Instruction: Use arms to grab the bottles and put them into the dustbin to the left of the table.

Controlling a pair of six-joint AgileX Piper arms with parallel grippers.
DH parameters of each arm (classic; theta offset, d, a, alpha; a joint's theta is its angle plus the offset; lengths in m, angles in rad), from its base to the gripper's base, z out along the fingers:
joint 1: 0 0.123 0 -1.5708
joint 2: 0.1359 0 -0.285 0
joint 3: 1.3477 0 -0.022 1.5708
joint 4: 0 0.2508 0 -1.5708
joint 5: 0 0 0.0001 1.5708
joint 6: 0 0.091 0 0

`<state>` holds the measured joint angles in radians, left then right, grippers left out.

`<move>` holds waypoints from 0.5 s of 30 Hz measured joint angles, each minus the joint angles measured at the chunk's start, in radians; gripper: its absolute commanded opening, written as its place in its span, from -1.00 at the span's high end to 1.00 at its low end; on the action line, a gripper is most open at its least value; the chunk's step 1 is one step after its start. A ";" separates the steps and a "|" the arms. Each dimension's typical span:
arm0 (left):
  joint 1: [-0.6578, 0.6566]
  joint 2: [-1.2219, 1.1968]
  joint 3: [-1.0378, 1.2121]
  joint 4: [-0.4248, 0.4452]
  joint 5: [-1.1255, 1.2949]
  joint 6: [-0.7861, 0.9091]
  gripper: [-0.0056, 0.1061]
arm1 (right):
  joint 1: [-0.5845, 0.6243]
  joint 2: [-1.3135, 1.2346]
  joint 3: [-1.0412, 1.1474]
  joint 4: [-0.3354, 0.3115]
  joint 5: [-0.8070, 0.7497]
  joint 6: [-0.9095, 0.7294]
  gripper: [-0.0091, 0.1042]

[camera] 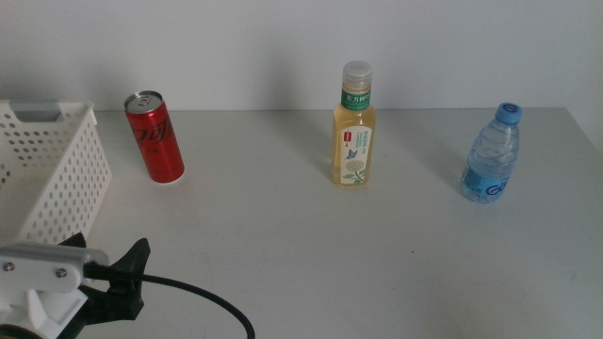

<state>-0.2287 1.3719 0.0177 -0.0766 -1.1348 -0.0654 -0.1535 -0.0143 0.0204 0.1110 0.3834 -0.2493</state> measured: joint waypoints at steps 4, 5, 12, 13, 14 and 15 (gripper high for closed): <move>0.000 0.025 0.000 0.000 -0.001 -0.001 -0.77 | 0.000 0.000 0.000 0.000 0.000 0.000 -0.82; 0.000 0.034 0.000 0.000 -0.001 -0.001 -0.77 | 0.000 0.000 0.000 0.000 0.000 0.000 -0.82; 0.000 0.118 -0.001 0.002 -0.001 -0.007 -0.77 | 0.000 0.000 0.000 0.000 0.000 0.000 -0.82; 0.000 0.132 -0.002 0.002 -0.001 -0.009 -0.77 | 0.000 0.000 0.000 0.000 0.000 0.000 -0.82; 0.000 0.144 -0.002 0.003 -0.001 -0.009 -0.77 | 0.000 0.000 0.000 0.000 0.000 0.000 -0.82; 0.000 0.154 -0.002 0.003 -0.001 -0.009 -0.77 | 0.000 0.000 0.000 0.000 0.000 0.000 -0.82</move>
<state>-0.2287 1.5257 0.0158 -0.0731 -1.1358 -0.0741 -0.1535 -0.0143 0.0204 0.1110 0.3834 -0.2493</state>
